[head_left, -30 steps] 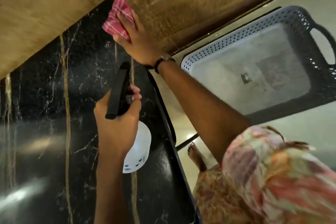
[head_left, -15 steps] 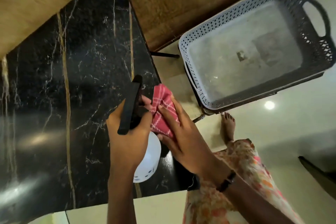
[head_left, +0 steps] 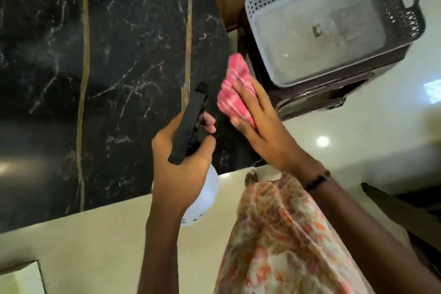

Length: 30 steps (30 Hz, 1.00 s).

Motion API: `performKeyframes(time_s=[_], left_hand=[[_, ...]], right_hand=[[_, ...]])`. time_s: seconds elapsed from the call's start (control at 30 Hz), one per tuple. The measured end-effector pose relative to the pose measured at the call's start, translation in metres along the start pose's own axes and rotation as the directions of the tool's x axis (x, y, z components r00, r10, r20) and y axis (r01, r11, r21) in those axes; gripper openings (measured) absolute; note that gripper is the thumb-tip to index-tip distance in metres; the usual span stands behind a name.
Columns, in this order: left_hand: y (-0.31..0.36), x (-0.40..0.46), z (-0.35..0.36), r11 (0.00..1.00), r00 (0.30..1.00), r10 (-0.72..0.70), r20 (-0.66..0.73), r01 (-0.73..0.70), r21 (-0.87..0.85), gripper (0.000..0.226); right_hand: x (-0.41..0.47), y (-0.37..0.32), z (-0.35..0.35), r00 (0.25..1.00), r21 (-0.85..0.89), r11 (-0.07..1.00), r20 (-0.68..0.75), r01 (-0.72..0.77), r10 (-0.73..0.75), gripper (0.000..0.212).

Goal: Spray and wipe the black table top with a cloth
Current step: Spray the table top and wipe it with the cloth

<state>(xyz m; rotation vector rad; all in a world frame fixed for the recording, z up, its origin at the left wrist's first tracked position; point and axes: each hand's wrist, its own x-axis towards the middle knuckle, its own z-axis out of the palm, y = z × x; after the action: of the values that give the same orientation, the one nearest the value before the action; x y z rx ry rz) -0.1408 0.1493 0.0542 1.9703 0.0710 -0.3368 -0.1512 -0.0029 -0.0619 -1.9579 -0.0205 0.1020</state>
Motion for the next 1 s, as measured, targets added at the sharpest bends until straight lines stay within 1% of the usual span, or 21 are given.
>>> performKeyframes(time_s=[0.1, 0.2, 0.27, 0.37, 0.47, 0.53, 0.6, 0.67, 0.73, 0.8, 0.87, 0.9, 1.0], left_hand=[[-0.014, -0.027, -0.009, 1.000, 1.000, 0.009, 0.019, -0.009, 0.002, 0.014], [-0.027, -0.051, -0.013, 0.999, 1.000, -0.015, 0.007, 0.016, -0.039, 0.015], [-0.036, -0.064, -0.013, 0.997, 0.999, -0.032, -0.014, 0.031, -0.065, 0.016], [-0.048, -0.082, -0.012, 0.999, 0.999, -0.013, -0.042, 0.011, -0.046, 0.017], [-0.059, -0.097, -0.009, 0.999, 0.996, -0.004, -0.085, 0.000, -0.044, 0.016], [-0.068, -0.106, -0.006, 0.998, 0.993, -0.005, -0.117, -0.002, -0.064, 0.015], [-0.078, -0.116, -0.003, 0.996, 0.990, -0.009, -0.144, -0.004, -0.087, 0.014], [-0.089, -0.125, 0.000, 0.993, 0.986, -0.023, -0.164, 0.004, -0.115, 0.014], [-0.103, -0.134, 0.001, 0.988, 0.981, -0.042, -0.187, 0.013, -0.151, 0.014], [-0.116, -0.142, 0.000, 0.984, 0.980, -0.059, -0.190, 0.025, -0.177, 0.014], [-0.132, -0.151, -0.001, 0.981, 0.980, -0.065, -0.186, 0.029, -0.192, 0.014], [-0.139, -0.154, -0.003, 0.981, 0.979, -0.068, -0.192, 0.031, -0.192, 0.014], [-0.157, -0.161, -0.005, 0.982, 0.969, -0.101, -0.225, 0.060, -0.180, 0.013]], right_hand=[[-0.072, -0.005, 0.002, 0.992, -0.013, 0.996, 0.094, -0.086, 0.087, 0.060], [-0.086, -0.009, -0.001, 0.990, 0.004, 0.995, 0.104, -0.097, 0.096, 0.057], [-0.069, -0.008, 0.001, 0.996, 0.013, 0.998, 0.063, -0.066, 0.065, 0.056], [-0.045, -0.004, 0.009, 0.999, -0.053, 0.998, -0.022, -0.028, 0.027, 0.054], [-0.057, 0.001, 0.017, 0.996, -0.120, 0.993, -0.091, 0.009, -0.020, 0.052], [-0.081, 0.006, 0.023, 0.990, -0.195, 0.979, -0.110, 0.061, -0.083, 0.051], [-0.103, 0.017, 0.029, 0.980, -0.333, 0.935, -0.109, 0.120, -0.164, 0.050], [-0.116, 0.039, 0.034, 0.949, -0.529, 0.823, -0.093, 0.208, -0.300, 0.048], [-0.116, 0.071, 0.037, 0.883, -0.696, 0.647, -0.040, 0.312, -0.468, 0.049], [-0.103, 0.098, 0.033, 0.795, -0.818, 0.442, 0.030, 0.368, -0.606, 0.059], [-0.084, 0.111, 0.024, 0.699, -0.881, 0.236, 0.137, 0.410, -0.702, 0.066], [-0.075, 0.112, 0.019, 0.652, -0.889, 0.159, 0.184, 0.430, -0.735, 0.066], [-0.063, 0.100, 0.015, 0.570, -0.903, 0.023, 0.251, 0.429, -0.782, 0.055]])
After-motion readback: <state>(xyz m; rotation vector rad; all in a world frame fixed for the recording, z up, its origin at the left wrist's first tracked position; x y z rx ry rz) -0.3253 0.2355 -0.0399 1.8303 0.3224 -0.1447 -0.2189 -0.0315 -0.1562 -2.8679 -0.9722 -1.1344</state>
